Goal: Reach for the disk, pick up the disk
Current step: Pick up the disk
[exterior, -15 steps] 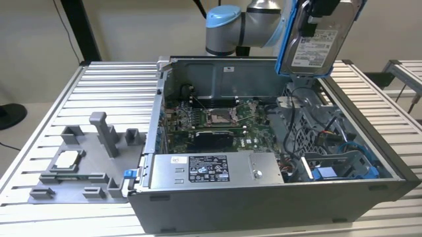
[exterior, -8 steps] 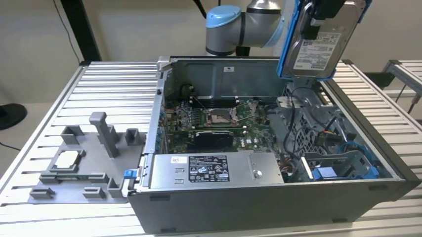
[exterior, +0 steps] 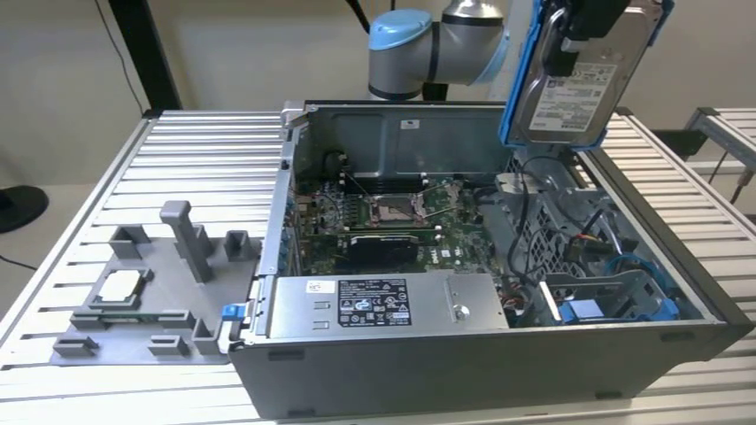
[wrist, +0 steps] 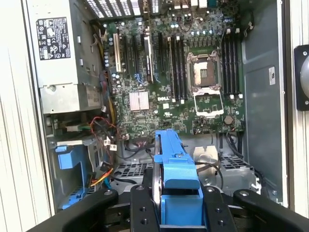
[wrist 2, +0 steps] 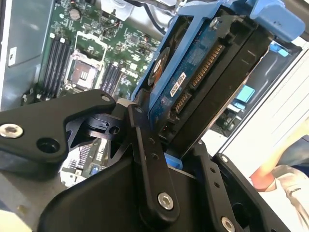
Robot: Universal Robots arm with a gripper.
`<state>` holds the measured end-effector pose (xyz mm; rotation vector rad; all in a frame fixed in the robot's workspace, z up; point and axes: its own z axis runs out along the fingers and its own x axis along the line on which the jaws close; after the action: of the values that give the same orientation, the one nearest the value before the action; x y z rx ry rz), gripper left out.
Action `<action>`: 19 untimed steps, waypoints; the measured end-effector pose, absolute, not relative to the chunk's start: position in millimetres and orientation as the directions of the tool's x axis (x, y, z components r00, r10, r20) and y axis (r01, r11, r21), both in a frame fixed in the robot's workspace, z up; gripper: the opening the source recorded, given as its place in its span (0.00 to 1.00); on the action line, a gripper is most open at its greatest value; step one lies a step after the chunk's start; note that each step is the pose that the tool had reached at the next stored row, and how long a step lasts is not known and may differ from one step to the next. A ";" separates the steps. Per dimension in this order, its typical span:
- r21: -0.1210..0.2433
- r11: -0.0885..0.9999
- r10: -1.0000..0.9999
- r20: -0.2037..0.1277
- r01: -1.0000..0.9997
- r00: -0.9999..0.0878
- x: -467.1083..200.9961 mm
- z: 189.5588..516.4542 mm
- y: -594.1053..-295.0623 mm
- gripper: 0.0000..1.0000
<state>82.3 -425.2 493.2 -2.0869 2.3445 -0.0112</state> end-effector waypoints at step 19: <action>-0.007 0.116 -0.993 0.003 -0.993 -0.116 82.3 490.4 -457.4 0.00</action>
<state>82.3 -457.4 490.4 -2.0869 2.3444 -0.0112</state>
